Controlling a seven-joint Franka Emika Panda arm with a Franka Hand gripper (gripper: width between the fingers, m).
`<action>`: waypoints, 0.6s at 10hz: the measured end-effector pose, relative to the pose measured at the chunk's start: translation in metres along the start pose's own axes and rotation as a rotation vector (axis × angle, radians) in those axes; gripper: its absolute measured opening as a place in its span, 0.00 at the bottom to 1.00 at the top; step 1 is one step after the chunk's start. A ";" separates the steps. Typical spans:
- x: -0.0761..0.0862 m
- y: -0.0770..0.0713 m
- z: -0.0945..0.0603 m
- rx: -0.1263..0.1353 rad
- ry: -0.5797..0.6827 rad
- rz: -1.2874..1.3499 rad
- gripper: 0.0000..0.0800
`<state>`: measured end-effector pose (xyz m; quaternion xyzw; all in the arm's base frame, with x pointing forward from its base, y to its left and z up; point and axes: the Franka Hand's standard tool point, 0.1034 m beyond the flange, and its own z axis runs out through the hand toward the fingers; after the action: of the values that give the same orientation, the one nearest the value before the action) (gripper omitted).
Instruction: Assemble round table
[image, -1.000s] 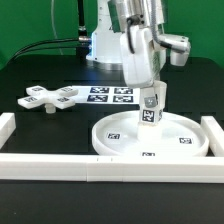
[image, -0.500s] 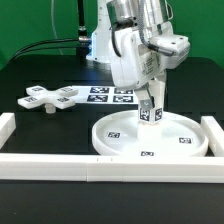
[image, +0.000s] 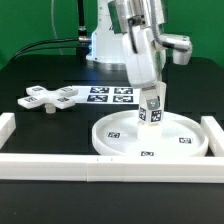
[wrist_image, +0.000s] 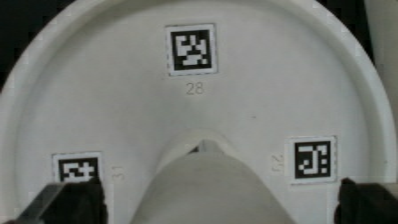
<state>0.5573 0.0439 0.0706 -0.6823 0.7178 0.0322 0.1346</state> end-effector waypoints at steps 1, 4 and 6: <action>0.005 0.001 -0.001 -0.027 -0.003 -0.157 0.81; 0.010 -0.001 -0.003 -0.048 0.017 -0.540 0.81; 0.011 -0.001 -0.003 -0.050 0.014 -0.687 0.81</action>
Offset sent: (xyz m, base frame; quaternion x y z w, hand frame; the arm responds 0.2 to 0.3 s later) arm 0.0032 -0.0002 0.0055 -0.0274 0.0100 -0.2671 0.9632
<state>0.5572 0.0327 0.0711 -0.8875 0.4460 -0.0022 0.1160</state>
